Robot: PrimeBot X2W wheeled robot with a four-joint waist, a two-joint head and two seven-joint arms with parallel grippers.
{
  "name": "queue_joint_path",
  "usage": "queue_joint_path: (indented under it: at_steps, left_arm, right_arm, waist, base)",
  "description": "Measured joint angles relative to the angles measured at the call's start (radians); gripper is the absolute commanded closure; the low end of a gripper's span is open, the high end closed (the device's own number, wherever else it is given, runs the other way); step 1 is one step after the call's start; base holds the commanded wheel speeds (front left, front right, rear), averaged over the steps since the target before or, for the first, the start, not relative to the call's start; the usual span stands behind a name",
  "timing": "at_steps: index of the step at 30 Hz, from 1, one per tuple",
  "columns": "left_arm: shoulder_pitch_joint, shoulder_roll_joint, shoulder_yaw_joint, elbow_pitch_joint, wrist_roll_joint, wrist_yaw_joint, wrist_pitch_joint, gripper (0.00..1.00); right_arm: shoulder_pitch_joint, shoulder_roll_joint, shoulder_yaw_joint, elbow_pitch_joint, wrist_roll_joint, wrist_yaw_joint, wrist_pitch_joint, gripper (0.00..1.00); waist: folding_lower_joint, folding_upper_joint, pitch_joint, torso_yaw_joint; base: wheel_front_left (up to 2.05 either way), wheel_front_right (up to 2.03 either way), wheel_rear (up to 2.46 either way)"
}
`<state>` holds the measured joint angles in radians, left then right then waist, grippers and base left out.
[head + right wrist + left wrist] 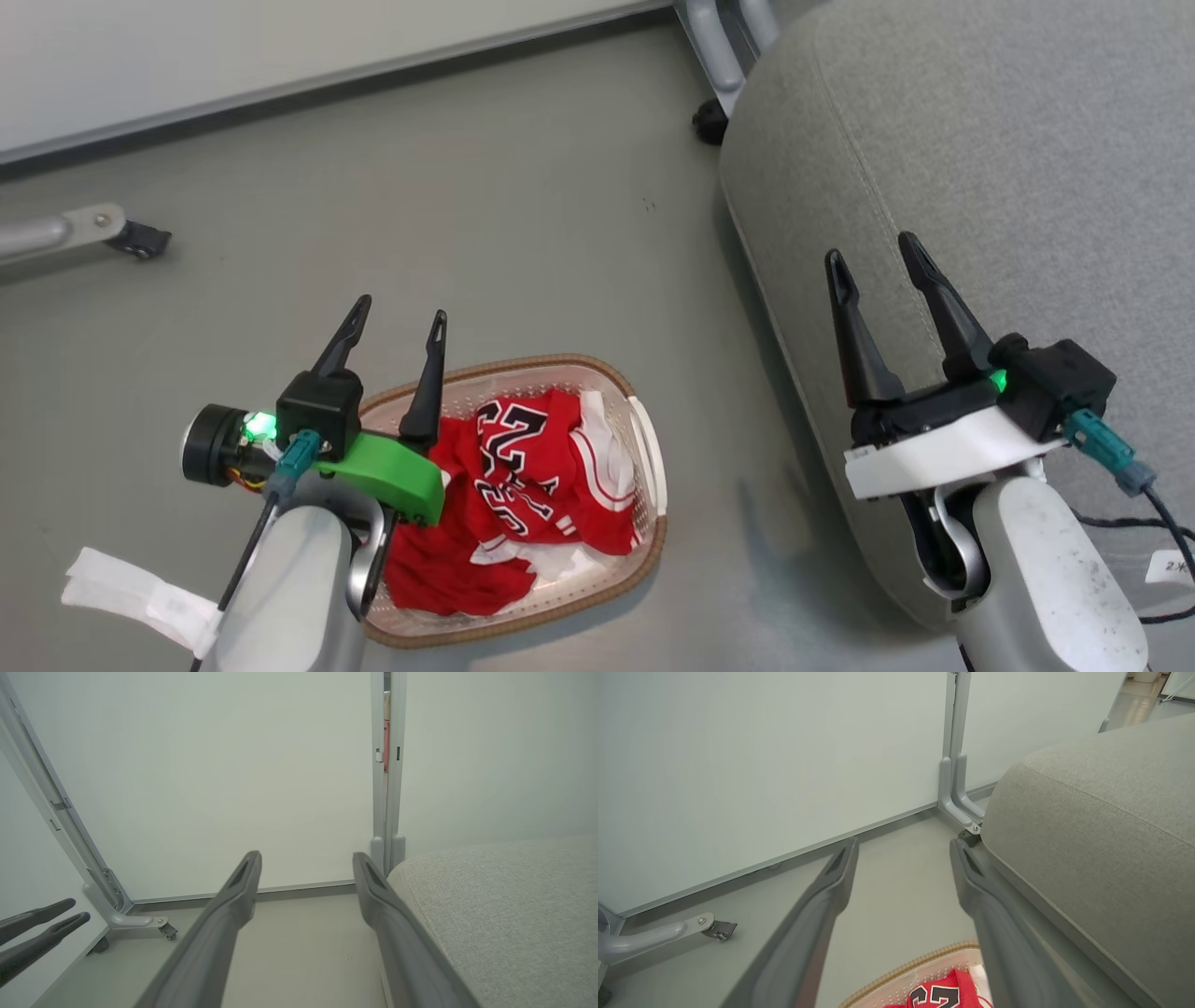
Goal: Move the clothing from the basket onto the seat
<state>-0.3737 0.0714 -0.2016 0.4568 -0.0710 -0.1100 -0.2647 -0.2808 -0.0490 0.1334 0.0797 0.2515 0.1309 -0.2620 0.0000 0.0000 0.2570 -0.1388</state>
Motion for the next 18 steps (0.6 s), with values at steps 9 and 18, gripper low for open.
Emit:
queue_joint_path:
  at_steps: [9, 18]
  left_arm:
    - [-0.125, 0.045, -0.047, 0.133, 0.028, -0.013, 0.0, 0.0]
    - [-0.241, 0.08, -0.128, 0.31, 0.042, -0.018, 0.0, 0.0]
  right_arm:
    - [-0.098, -0.001, 0.012, -0.06, 0.043, 0.0, -0.002, 0.0]
    - [-0.161, 0.0, 0.022, -0.087, 0.074, 0.0, -0.002, 0.0]
  waist:
    - [0.0, 0.0, 0.161, -0.079]
    - [0.0001, 0.0, 0.319, -0.135]
  base:
    - [0.0, 0.0, 0.0]
    - [0.0, 0.0, 0.0]
